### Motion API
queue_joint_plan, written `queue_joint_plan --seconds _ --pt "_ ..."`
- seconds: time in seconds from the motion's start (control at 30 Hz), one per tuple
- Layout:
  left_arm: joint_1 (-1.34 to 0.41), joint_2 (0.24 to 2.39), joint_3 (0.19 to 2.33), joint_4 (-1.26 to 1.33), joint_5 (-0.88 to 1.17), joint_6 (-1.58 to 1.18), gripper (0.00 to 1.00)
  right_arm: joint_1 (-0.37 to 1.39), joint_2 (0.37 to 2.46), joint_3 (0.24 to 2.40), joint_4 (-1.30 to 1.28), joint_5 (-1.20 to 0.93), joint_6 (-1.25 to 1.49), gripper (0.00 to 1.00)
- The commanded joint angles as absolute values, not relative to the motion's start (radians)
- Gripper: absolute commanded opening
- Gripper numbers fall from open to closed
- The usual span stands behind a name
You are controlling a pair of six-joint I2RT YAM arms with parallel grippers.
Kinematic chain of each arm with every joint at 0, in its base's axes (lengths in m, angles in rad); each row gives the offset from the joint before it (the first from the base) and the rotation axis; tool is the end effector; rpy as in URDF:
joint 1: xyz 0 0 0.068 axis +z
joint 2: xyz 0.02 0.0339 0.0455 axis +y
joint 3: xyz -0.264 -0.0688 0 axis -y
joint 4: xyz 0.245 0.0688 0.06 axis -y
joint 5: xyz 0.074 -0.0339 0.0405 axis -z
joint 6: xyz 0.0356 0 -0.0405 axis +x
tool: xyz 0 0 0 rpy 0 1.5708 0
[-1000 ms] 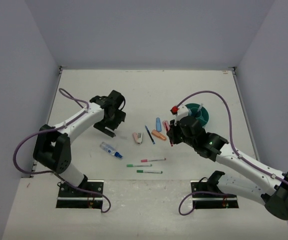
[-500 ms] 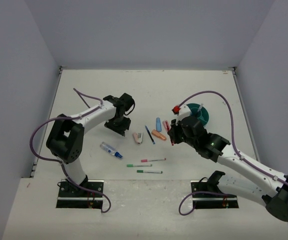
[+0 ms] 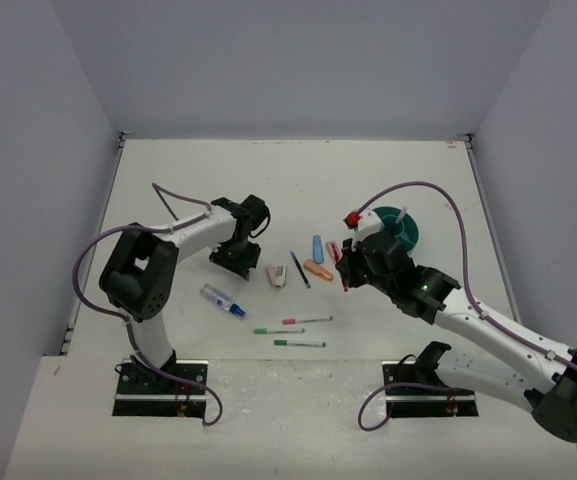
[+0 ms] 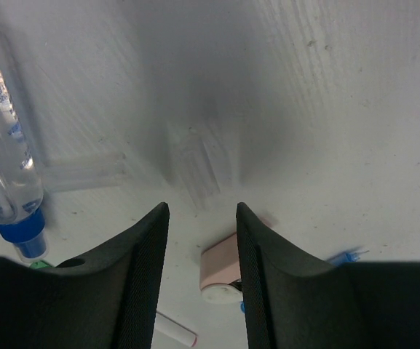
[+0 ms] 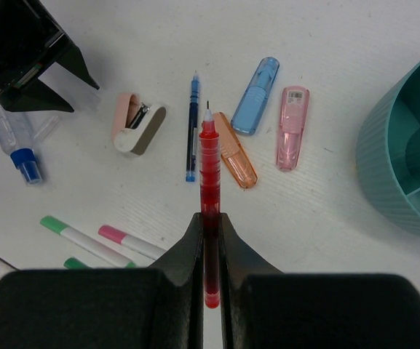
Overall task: Sort the stationery into containers
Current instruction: Close the pen cap on the pen.
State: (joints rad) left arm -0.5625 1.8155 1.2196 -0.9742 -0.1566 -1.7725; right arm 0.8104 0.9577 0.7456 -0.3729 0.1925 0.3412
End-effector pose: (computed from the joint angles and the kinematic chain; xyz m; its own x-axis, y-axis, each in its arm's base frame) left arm 0.2741 -0.1662 0.1726 -0.3465 -0.9255 -0.1527 -0.9343 0.3551 -0.0319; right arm 0.1504 0.1482 0.2763 -0.5598 -0.1120 -0.8210 -0.4392 0.8803 0.1794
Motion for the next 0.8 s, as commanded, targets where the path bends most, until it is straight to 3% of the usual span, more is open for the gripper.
queue_joint_plan --seconds 0.0,0.33,0.63,0.77 --pt "-0.544 1.827 1.198 -0.963 -0.163 -1.814 0.44 0.807 0.966 0.743 -0.339 0.206 0.341 0.0" --pt "-0.535 1.88 1.167 -0.91 -0.159 -1.791 0.41 0.807 0.968 0.742 -0.339 0.2 0.339 0.0" --pt "-0.535 1.864 1.13 -0.865 -0.148 -1.761 0.03 0.807 0.964 0.741 -0.339 0.209 0.341 0.0" --pt "-0.54 1.804 1.161 -0.852 -0.193 -1.63 0.0 0.808 0.943 0.732 -0.326 0.193 0.341 0.0"
